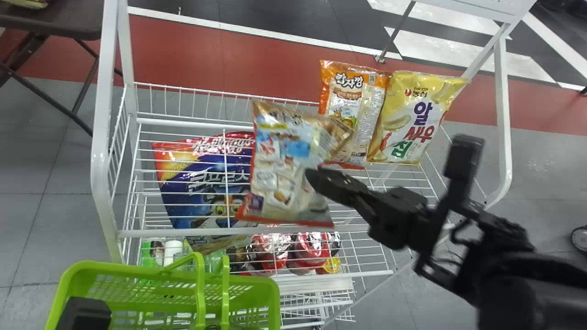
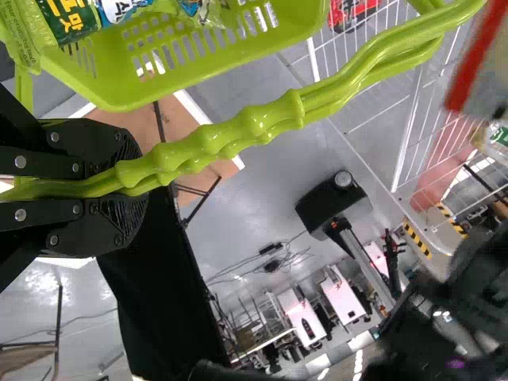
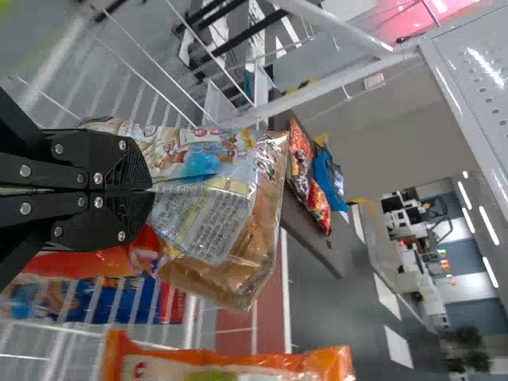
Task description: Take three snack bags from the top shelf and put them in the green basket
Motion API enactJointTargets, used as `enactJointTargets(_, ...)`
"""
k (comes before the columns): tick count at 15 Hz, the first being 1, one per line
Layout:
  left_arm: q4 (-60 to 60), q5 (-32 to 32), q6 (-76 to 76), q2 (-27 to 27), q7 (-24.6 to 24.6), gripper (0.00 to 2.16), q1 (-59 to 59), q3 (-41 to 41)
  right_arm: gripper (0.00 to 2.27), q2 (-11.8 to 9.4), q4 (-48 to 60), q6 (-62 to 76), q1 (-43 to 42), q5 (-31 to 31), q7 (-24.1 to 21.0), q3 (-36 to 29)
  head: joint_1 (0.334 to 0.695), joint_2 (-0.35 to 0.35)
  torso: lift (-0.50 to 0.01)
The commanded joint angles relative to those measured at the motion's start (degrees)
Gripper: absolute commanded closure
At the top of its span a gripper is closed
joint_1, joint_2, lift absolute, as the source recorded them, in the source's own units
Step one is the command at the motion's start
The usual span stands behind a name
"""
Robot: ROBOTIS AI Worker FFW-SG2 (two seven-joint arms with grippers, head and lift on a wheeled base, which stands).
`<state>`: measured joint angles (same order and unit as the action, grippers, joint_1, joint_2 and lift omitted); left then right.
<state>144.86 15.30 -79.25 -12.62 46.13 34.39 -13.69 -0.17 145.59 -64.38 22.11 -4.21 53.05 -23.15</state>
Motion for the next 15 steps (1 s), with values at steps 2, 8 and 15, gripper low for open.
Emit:
enactJointTargets(2,-0.02,0.08,0.02,0.14,-0.16,2.02,-0.29,-0.11,2.24,0.23,5.23,-13.98,5.66,-3.17,3.73,-9.28,0.695,-0.350,-0.038)
enactJointTargets(8,0.42,0.08,-0.16,0.58,-0.34,2.02,-0.29,-0.90,2.24,0.23,2.59,-25.70,12.61,-5.10,10.94,-9.11,0.695,-0.350,-0.038)
enactJointTargets(15,0.86,0.69,-0.16,0.23,-0.07,2.02,0.06,-1.69,2.24,-0.79,-11.91,-23.83,11.99,-5.37,11.03,5.66,0.695,-0.350,-0.038)
